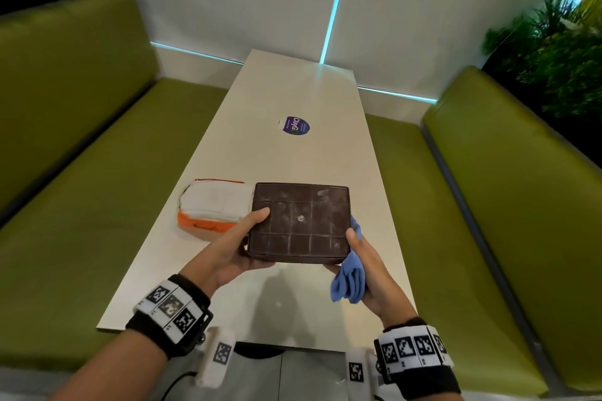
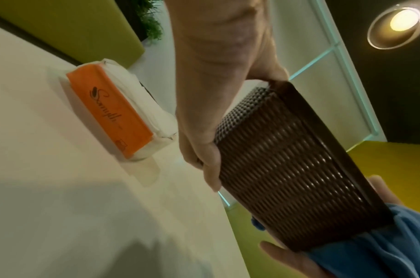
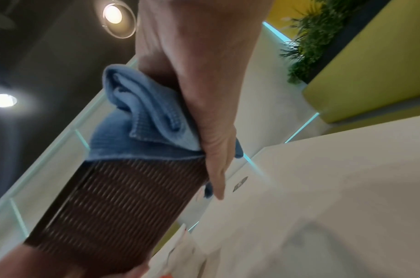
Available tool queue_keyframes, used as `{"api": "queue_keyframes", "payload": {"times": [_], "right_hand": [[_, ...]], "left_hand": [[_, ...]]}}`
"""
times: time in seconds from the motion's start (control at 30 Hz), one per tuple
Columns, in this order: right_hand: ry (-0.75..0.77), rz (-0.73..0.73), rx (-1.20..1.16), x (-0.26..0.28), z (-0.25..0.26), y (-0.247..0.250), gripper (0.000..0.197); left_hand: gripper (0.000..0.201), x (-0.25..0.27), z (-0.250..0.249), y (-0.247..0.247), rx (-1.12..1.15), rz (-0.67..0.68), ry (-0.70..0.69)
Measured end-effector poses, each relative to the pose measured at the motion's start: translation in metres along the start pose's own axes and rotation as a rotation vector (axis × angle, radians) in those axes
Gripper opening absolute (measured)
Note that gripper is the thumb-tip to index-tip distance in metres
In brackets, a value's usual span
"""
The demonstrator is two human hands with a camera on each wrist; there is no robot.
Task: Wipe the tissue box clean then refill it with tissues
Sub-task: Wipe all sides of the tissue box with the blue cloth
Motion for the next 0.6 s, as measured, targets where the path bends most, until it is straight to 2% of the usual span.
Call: {"api": "queue_keyframes", "payload": {"times": [0.03,0.1,0.13,0.2,0.27,0.33,0.4,0.47,0.6], "right_hand": [[-0.003,-0.021,0.001,-0.002,0.0,0.001,0.085],[-0.03,-0.096,-0.123,-0.003,0.005,0.002,0.028],[-0.048,-0.143,-0.147,-0.003,0.006,0.007,0.016],[-0.105,-0.14,-0.119,-0.004,0.006,0.013,0.021],[-0.176,-0.131,-0.092,-0.008,0.003,0.019,0.024],[-0.194,-0.158,-0.069,-0.015,-0.005,0.027,0.026],[-0.209,-0.131,-0.066,-0.018,-0.01,0.027,0.032],[-0.217,-0.122,-0.058,-0.022,-0.012,0.027,0.032],[-0.29,-0.165,-0.03,-0.033,-0.018,0.028,0.035]], "left_hand": [[0.067,-0.001,0.001,-0.002,-0.04,0.003,0.014],[0.067,-0.001,0.002,-0.007,-0.14,0.039,0.022],[0.068,-0.001,0.003,-0.009,-0.189,0.067,0.025],[0.076,-0.005,0.006,-0.007,-0.286,0.179,0.016],[0.095,-0.012,0.011,-0.002,-0.398,0.292,-0.045],[0.13,-0.017,0.014,0.001,-0.541,0.318,-0.166],[0.151,-0.019,0.014,-0.001,-0.686,0.261,-0.261],[0.158,-0.022,0.014,-0.001,-0.772,0.236,-0.318],[0.164,-0.032,0.022,0.005,-0.889,0.279,-0.373]]}}
Point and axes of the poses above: each hand's wrist, its own x-axis away from the middle knuckle, its own y-axis out of the back of the hand, z = x × y, the point moved 2 cm from there along -x, towards the middle knuckle, and after that the axes turned 11 degrees about -z, right-handed, at the moved point
